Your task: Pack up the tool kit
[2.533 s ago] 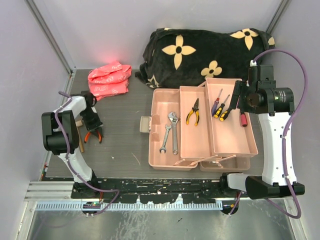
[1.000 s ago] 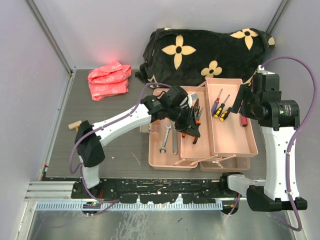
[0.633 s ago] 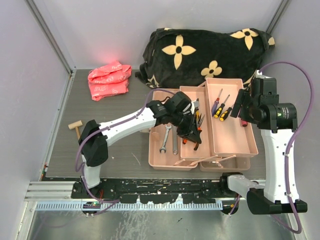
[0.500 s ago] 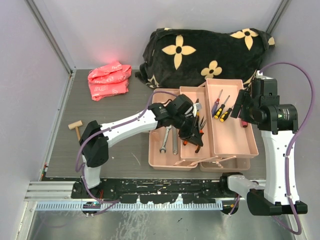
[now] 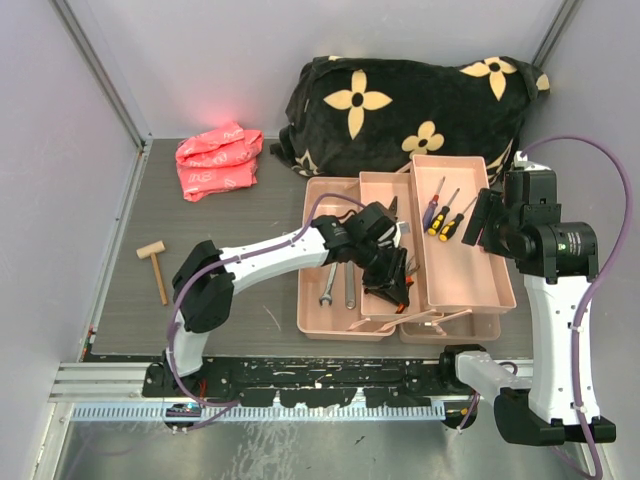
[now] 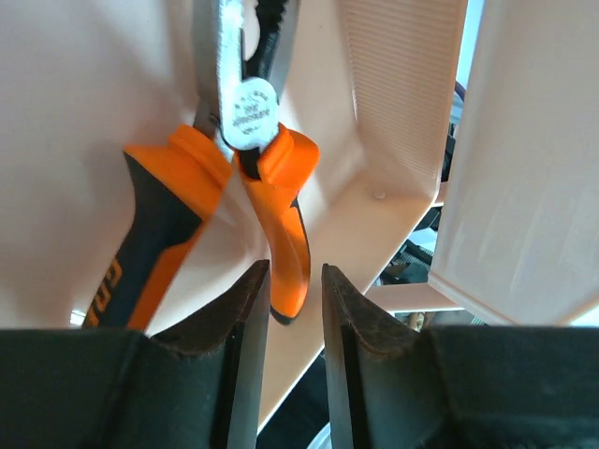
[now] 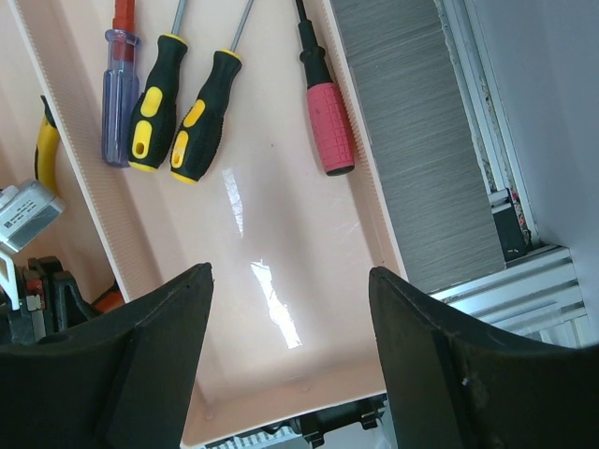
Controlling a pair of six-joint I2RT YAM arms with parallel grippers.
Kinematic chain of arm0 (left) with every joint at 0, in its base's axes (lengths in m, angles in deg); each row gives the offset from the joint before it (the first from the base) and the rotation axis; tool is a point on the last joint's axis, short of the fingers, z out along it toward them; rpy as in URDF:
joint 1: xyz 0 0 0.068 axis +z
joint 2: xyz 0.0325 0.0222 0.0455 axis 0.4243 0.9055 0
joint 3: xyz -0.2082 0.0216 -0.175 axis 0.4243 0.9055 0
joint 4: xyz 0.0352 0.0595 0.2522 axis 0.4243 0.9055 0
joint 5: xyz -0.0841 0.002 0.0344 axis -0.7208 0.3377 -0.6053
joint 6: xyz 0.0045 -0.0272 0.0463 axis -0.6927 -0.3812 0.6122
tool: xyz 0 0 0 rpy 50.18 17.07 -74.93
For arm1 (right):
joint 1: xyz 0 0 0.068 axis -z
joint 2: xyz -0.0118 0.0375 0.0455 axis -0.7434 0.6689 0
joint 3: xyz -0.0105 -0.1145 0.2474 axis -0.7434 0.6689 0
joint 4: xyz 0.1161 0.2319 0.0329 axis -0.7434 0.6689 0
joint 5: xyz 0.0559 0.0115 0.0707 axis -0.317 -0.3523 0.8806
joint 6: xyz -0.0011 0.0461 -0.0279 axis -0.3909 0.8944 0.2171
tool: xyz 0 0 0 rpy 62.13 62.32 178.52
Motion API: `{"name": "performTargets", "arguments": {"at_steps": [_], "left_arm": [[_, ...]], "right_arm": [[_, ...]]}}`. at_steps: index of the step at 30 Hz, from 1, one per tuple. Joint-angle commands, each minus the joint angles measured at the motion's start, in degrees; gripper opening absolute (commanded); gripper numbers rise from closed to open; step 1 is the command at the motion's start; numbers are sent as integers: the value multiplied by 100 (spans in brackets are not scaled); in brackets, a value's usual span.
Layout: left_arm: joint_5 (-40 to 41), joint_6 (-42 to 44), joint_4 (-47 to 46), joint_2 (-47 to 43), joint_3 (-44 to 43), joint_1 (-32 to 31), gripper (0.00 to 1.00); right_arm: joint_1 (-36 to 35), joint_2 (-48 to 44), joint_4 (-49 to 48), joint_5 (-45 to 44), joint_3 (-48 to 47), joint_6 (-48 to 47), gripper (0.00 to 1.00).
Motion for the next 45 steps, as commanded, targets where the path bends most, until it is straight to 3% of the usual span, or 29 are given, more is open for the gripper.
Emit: {"name": "performTargets", "arguments": {"at_steps": [1,8,12,16,19,23,29,35,45], "left_arm": [[-138,97,-86,-114,-145,-11,30],[373,940,292,-290,-1326,486,42],[735,1367,524,-525,-1910,1046,45],[1383,1862,798,-1018,-1961,1900,48],[1963,2109,1227,-1452,-1458,2975,49],[2805,2737,1961,-1950,-329,4917,48],[2861,3860,1941,-2515,1704,7034,49],[2928,4565,1728,-2438,2467,7897,51],[3511,5070,1441,-1814,2887,8400,55]], "right_arm": [[9,-82,-88,-114,-47,88,73],[9,-73,-86,-103,-106,91,73],[9,-10,-110,-88,-171,73,73],[9,113,-115,-46,-340,58,73],[10,163,-98,-54,-475,30,73],[9,186,-113,16,-500,-67,74],[9,285,-171,141,-484,-188,75],[9,425,-211,395,-558,-204,75],[9,499,-86,595,-517,-347,82]]}}
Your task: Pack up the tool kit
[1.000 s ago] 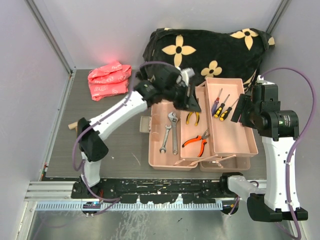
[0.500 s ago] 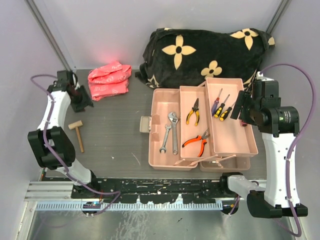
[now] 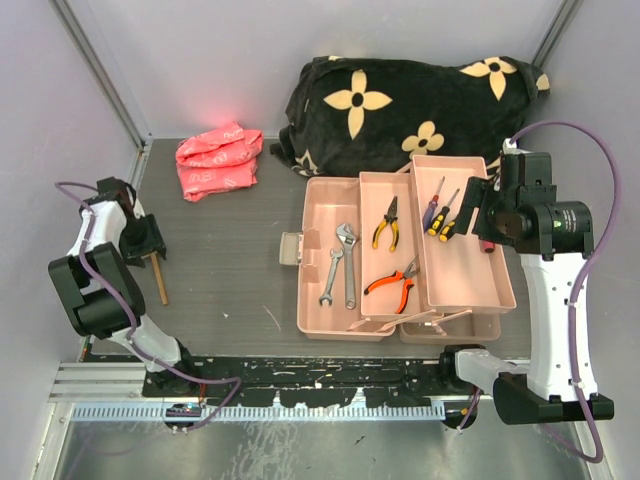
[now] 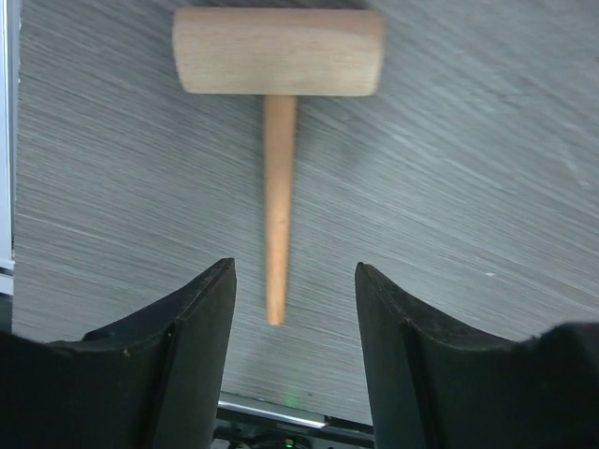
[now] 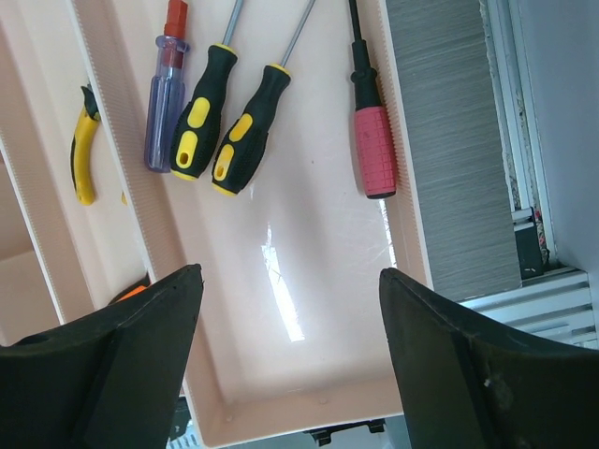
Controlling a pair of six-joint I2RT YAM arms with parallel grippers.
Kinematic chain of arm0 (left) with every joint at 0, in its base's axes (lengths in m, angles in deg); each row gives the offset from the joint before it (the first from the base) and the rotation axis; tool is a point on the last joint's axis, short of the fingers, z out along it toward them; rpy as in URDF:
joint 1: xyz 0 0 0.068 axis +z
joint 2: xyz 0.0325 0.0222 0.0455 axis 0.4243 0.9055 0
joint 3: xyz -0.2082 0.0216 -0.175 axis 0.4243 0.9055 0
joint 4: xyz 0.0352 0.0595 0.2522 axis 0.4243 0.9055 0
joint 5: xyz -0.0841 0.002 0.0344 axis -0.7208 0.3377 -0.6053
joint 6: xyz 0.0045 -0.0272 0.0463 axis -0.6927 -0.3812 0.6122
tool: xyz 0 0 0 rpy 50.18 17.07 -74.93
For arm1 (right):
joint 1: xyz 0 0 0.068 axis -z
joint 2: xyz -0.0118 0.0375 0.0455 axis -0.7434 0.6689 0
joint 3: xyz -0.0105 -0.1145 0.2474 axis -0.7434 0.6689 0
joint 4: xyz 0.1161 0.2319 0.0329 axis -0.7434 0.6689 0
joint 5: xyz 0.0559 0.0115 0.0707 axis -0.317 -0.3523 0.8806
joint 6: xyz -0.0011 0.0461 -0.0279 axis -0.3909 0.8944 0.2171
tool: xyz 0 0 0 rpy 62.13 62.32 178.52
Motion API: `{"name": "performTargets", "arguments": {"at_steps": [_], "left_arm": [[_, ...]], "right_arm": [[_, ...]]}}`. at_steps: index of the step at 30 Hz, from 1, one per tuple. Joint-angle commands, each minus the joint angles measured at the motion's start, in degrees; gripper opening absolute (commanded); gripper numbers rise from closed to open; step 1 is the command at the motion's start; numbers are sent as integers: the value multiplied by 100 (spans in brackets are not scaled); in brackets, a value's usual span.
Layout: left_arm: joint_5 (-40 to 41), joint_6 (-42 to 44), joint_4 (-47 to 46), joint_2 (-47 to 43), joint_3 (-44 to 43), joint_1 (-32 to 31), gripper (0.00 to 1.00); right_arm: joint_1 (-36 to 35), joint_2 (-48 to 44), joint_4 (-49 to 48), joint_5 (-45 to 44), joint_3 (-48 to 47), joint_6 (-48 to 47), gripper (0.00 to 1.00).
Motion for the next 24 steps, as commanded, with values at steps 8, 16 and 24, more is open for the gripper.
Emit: {"name": "performTargets", "arguments": {"at_steps": [8,16,24], "left_arm": [[120,434,-1202,672,501,160,53],[71,408,-1474,1041,499,153,1],[-1084,18,-547,455,-634,21,0]], "right_arm": [[9,31,-80,255,-169,-156,85],[9,29,-22,218,-227,-163,85],[9,-28,-30,157,-175,-160,85]]}}
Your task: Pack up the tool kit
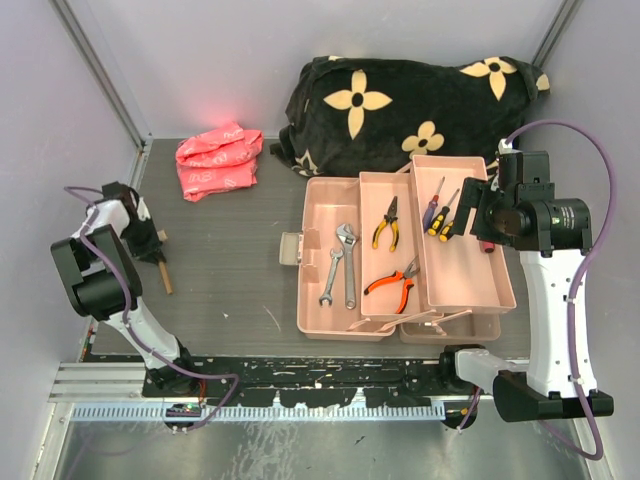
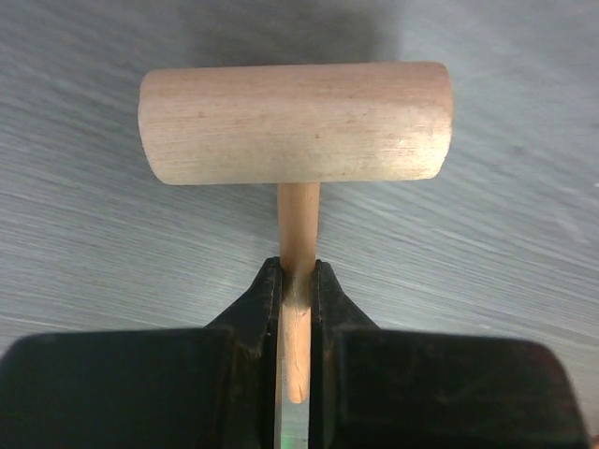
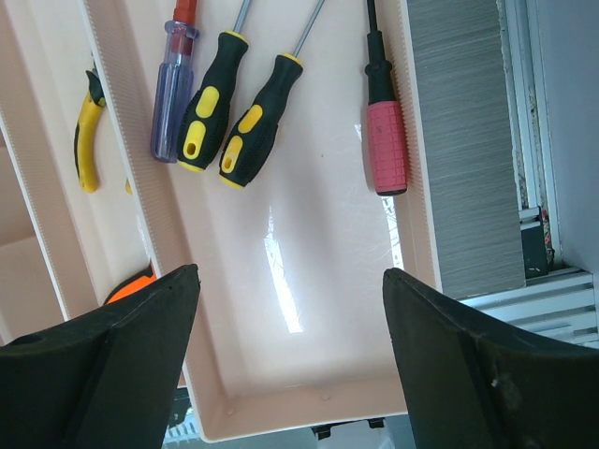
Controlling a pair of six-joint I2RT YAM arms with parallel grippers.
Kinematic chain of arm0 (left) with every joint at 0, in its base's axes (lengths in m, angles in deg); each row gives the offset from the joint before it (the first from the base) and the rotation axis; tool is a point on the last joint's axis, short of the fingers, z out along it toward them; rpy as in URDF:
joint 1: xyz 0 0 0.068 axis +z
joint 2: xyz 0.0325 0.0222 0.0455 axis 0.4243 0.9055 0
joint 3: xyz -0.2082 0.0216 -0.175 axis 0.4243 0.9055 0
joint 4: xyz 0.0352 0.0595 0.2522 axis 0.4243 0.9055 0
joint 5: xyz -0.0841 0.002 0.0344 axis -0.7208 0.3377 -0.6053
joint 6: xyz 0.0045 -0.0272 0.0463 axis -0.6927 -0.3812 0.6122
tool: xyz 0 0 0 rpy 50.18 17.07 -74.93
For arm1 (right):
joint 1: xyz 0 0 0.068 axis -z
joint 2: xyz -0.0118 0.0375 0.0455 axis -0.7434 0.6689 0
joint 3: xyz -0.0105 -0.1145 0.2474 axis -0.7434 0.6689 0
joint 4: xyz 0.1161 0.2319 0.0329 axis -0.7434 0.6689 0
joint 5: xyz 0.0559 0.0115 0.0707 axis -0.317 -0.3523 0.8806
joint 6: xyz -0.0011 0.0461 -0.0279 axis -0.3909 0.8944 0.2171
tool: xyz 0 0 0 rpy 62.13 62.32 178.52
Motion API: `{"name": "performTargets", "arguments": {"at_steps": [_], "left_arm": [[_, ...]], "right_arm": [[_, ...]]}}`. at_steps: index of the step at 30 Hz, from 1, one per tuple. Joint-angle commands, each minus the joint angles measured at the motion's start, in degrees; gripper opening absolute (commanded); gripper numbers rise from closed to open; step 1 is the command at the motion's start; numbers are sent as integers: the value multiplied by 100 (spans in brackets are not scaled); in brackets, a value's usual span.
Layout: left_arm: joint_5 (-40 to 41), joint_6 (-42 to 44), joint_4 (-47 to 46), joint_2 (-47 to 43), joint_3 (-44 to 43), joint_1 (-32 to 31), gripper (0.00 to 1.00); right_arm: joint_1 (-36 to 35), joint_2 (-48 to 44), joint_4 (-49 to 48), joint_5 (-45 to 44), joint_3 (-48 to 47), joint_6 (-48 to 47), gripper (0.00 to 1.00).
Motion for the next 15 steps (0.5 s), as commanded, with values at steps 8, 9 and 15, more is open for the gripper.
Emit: {"name": "performTargets", "arguments": {"at_steps": [8,9,15], "left_arm": [[-2653,-1604,642,-985,-3199,-2028,0],[-2824,-1869,470,-1041,-3319,-2342,0],[-3073,-2971,-459,-1188,-3265,-4010,0]], "right_arm": [[9,-159,-286,26,6,-10,85],[9,-177,-296,35,28,-4,85],[10,-319,-198,36,80,14,84]]}}
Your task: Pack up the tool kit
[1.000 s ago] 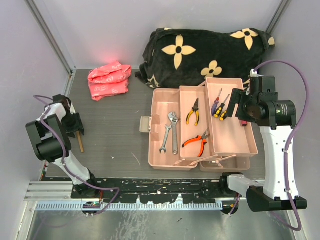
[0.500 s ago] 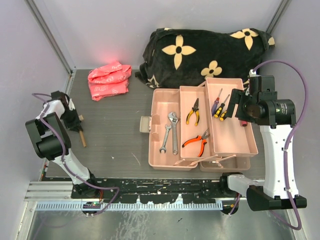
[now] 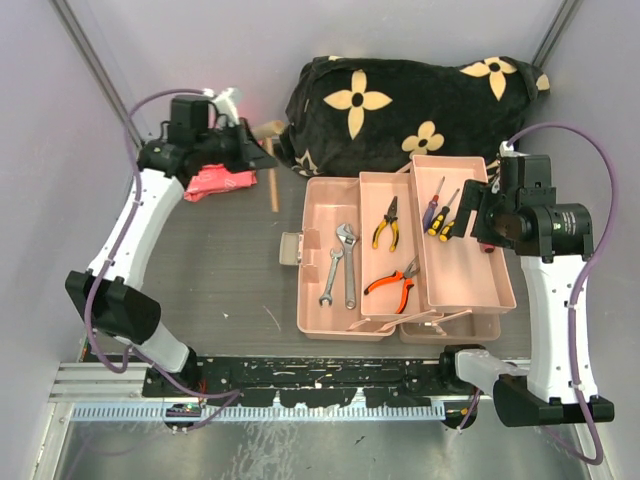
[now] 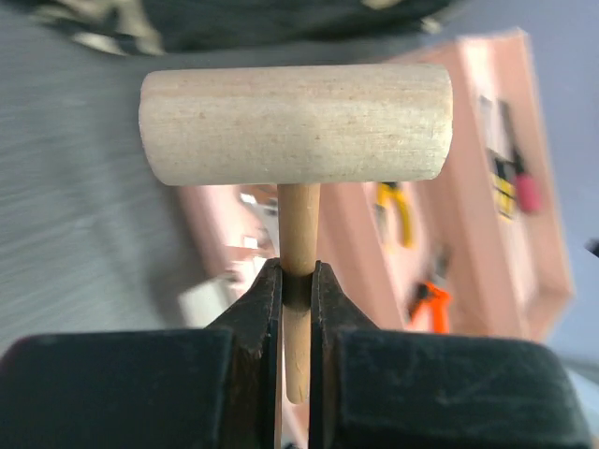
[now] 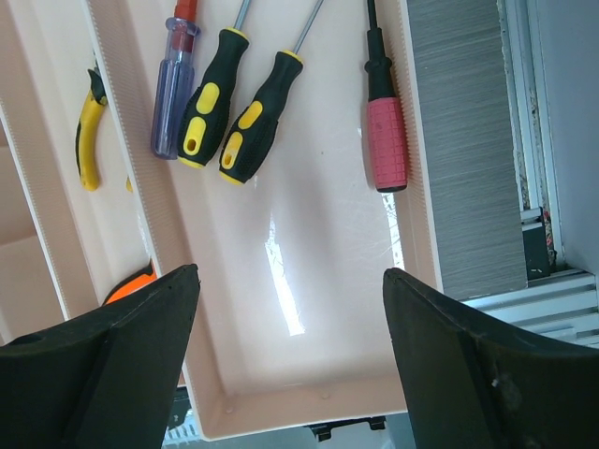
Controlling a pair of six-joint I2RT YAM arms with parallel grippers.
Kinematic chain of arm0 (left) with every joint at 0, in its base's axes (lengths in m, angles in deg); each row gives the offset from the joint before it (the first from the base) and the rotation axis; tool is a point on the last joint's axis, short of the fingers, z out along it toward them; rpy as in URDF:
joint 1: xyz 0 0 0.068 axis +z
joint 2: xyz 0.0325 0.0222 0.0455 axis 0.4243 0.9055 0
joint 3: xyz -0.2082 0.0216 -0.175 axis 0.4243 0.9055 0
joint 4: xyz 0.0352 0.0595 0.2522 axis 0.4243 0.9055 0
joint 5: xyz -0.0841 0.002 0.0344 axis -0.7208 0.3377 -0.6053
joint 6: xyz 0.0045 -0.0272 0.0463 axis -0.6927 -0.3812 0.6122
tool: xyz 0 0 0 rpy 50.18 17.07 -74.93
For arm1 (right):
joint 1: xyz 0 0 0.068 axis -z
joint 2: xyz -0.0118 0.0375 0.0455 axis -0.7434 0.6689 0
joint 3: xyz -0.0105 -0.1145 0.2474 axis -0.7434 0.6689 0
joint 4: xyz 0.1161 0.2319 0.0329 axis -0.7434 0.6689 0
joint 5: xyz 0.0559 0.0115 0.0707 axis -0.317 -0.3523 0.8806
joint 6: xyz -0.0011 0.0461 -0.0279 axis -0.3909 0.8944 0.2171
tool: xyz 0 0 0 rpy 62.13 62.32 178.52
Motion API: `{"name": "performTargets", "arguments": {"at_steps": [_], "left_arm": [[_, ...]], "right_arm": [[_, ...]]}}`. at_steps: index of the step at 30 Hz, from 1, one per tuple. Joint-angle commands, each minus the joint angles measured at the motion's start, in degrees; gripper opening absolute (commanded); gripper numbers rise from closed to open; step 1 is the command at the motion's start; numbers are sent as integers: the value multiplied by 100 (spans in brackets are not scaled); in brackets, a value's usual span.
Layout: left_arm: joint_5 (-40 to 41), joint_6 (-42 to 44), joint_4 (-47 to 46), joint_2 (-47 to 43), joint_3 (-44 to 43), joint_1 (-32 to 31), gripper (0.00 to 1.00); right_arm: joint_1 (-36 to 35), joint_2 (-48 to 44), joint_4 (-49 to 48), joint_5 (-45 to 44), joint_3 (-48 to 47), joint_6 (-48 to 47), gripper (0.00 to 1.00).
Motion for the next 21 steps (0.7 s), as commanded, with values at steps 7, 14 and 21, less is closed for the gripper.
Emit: {"name": "performTargets", "arguments": {"at_steps": [7,14,21], "left_arm": [[-253,-1476,-679,-239,813,-1961,0],[115,-1850,-1404,-212,1924,-2798,0],[423,-2010,-1583,536,1782,-3019,0]], "right_arm": [[13,-460,-64,8,133,45,85],[9,-509,-21,73,120,148,85],[9,-587,106,29,91,159,84]]}}
